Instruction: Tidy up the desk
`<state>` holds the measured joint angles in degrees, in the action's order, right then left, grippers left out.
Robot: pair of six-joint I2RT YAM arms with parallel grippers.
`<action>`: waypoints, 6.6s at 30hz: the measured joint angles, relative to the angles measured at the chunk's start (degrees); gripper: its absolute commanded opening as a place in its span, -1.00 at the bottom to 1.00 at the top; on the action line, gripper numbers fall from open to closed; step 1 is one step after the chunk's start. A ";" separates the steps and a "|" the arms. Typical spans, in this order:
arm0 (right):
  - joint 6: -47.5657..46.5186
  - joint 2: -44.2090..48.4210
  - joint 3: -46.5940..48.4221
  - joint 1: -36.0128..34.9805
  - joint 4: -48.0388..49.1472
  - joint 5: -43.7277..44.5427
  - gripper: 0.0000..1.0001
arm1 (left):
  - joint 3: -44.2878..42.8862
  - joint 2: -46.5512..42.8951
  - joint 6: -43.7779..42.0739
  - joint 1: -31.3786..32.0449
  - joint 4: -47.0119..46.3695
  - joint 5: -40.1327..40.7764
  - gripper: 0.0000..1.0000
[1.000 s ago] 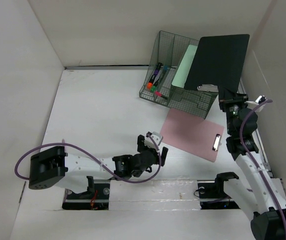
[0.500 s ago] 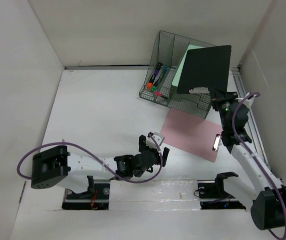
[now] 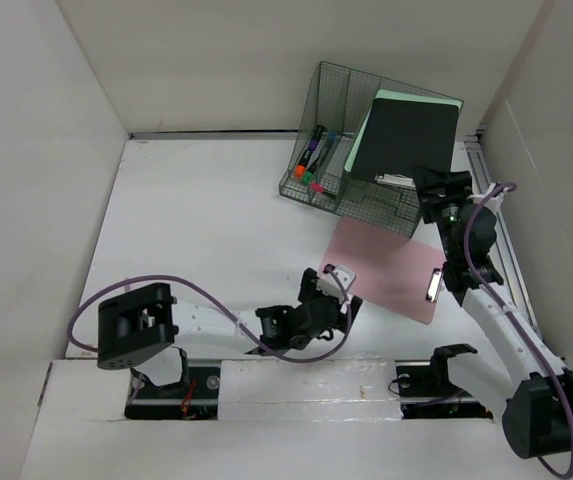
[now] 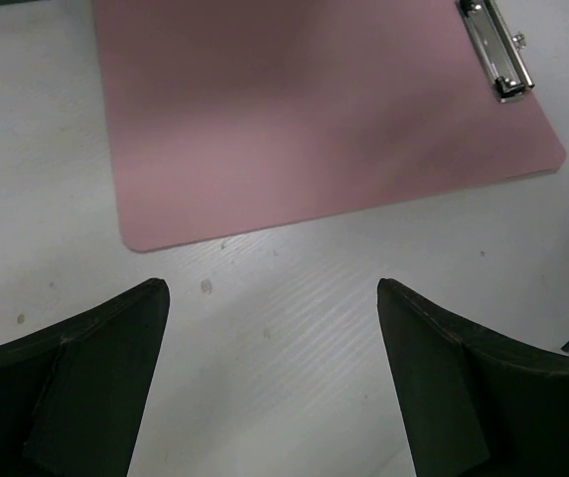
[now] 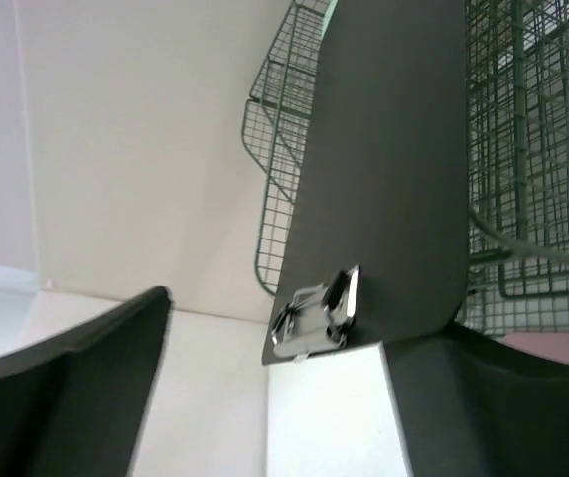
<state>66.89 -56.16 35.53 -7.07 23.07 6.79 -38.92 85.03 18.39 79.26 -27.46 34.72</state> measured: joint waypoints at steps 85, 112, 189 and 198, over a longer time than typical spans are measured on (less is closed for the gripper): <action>-24.92 29.00 13.14 0.00 -37.92 -5.31 0.15 | -14.16 21.81 -0.50 -5.44 1.20 -21.27 -0.58; -26.18 29.24 13.00 0.00 -37.59 -5.38 0.16 | -19.58 25.14 -20.37 -5.88 4.81 -31.98 0.22; -35.01 20.85 -3.54 -3.17 -41.38 -25.86 0.57 | -7.69 14.08 -5.16 -3.21 8.68 -22.43 -0.69; -34.05 19.54 -3.54 -7.37 -39.69 -22.77 0.57 | -7.82 14.23 -4.68 -2.21 8.15 -19.19 -1.00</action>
<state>32.84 -36.62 31.99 -14.44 -16.62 -15.99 -46.74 99.26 13.72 77.06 -19.31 15.53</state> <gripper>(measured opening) 0.785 0.246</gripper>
